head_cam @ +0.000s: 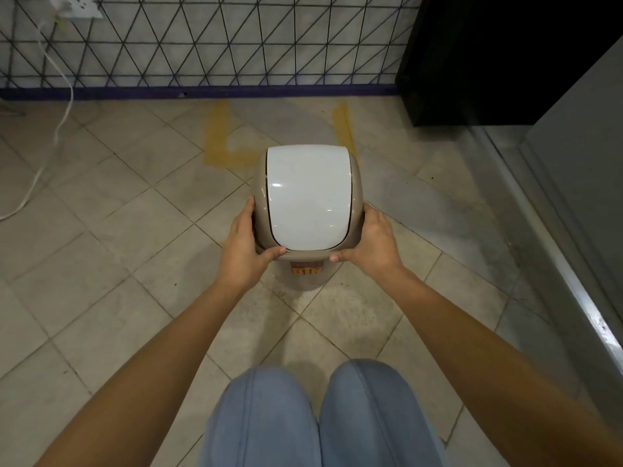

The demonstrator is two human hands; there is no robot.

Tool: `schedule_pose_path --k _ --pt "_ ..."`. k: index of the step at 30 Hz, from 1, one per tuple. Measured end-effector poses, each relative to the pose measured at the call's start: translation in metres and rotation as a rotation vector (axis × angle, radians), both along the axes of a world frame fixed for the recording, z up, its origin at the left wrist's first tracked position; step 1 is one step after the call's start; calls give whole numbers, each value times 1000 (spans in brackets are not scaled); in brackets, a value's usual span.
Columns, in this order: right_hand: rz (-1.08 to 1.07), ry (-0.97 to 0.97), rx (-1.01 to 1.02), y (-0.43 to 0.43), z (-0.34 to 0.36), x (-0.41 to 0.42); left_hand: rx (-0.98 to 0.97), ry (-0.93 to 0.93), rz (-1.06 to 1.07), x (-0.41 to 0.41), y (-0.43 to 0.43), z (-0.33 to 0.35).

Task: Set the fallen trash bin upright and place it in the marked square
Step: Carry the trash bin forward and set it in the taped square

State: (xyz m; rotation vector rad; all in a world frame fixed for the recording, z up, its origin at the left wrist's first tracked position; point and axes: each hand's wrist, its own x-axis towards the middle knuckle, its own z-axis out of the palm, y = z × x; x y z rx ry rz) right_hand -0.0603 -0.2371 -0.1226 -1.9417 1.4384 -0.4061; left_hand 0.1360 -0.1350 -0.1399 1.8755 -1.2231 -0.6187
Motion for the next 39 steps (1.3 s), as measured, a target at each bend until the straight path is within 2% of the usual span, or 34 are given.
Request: schedule_pose_path --k 5,14,27,39 --pt "-12 12 -3 -20 -6 7 -30 -7 3 8 -22 -10" --pt "45 -62 -96 -27 -5 12 -159 -207 6 15 -19 -20" --pt "75 -162 -105 -52 -14 31 -142 -166 0 36 -50 -23" --pt "100 -121 -110 -101 -9 56 -125 -158 57 51 -96 -23"
